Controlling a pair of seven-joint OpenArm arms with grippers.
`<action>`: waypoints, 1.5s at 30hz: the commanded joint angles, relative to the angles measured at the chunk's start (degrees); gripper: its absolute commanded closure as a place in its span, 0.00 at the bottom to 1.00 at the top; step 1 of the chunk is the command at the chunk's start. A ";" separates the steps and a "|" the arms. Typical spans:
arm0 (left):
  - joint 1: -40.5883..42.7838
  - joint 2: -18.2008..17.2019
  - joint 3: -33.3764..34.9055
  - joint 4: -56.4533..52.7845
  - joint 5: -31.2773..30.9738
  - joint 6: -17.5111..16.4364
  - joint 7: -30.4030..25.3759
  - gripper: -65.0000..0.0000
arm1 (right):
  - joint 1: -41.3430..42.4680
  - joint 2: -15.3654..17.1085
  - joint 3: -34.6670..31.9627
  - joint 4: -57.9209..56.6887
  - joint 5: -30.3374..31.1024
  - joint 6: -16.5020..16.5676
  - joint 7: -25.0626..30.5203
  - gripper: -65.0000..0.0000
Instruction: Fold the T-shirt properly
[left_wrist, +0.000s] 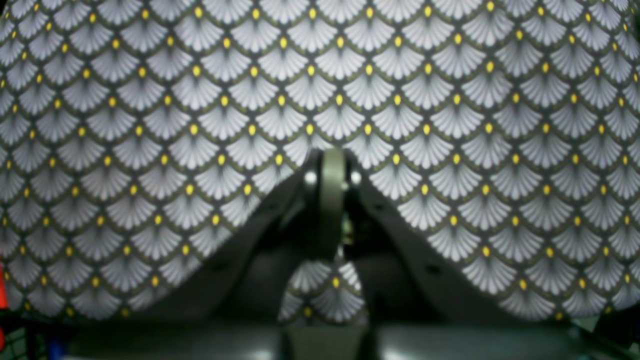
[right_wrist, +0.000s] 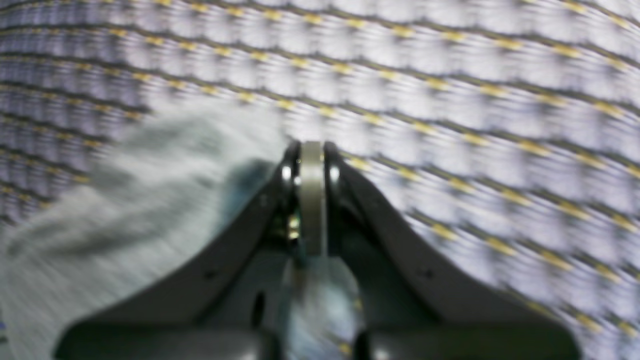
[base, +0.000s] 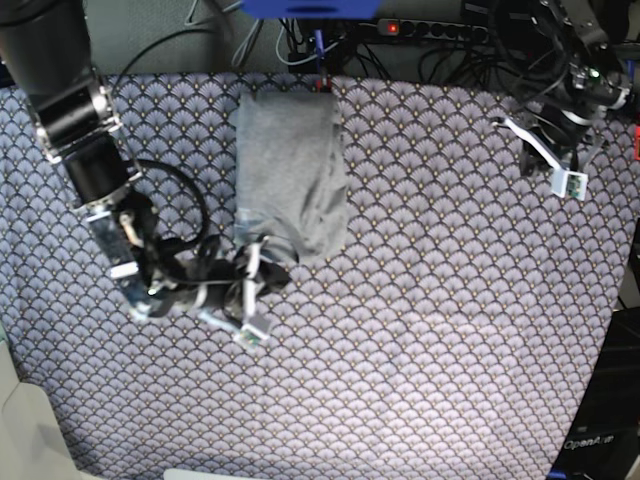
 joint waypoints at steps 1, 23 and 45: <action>-0.14 -0.58 -0.53 1.90 -0.85 -0.15 -1.17 1.00 | 1.68 1.83 1.21 2.10 1.14 -0.03 1.02 1.00; 7.15 -2.08 -11.70 7.61 -0.94 -3.79 -1.44 1.00 | -52.65 18.01 51.32 39.99 -5.81 -0.03 1.37 1.00; 18.67 12.60 -14.25 5.06 28.33 -3.79 -16.56 1.00 | -72.43 -17.24 85.34 38.50 -47.83 -0.03 30.82 1.00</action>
